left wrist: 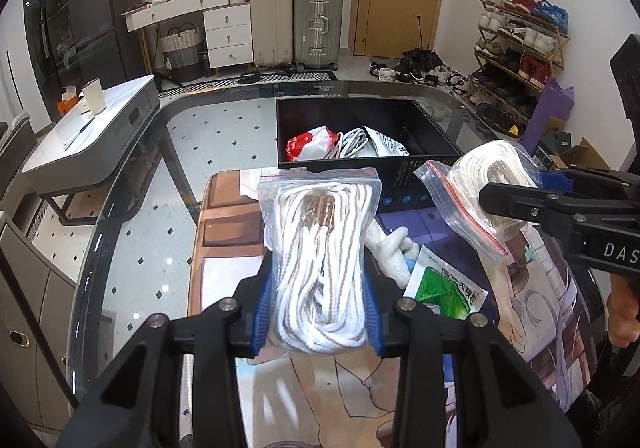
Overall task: Organize soft objects
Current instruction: 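Lift the rope bag with left gripper while right gripper lifts strap bag toward box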
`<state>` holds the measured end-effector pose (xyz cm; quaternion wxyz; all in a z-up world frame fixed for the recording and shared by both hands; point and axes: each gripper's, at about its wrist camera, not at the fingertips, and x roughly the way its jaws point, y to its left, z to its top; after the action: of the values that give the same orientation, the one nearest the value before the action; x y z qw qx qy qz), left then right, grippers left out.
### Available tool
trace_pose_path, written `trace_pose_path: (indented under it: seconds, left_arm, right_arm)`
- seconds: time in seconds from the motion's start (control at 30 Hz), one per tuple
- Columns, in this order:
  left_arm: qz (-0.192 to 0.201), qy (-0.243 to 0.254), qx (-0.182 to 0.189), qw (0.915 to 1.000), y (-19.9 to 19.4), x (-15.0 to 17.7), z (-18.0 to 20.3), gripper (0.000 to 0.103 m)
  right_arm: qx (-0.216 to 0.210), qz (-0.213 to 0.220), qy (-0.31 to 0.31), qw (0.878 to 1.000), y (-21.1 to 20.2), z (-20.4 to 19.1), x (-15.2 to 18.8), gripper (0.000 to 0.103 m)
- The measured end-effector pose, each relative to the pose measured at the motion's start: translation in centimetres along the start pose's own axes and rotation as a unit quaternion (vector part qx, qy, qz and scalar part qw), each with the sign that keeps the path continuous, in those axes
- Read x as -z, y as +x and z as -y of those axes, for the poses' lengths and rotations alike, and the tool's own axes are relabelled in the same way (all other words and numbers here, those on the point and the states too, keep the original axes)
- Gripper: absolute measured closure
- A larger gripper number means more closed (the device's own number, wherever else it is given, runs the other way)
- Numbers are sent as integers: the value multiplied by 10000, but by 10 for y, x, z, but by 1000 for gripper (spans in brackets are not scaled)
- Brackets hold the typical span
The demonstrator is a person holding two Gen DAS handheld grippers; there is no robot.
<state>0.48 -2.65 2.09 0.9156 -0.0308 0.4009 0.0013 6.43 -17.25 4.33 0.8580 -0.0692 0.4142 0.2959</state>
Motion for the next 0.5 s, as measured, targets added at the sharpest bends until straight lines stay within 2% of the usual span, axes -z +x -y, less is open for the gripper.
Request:
trace_pose_path:
  seconds: [0.5]
  left_arm:
    - [180,119,11,9998,0,-27,1,67]
  right_arm:
    - [101,186,-27,9998,-10,4,-28,61]
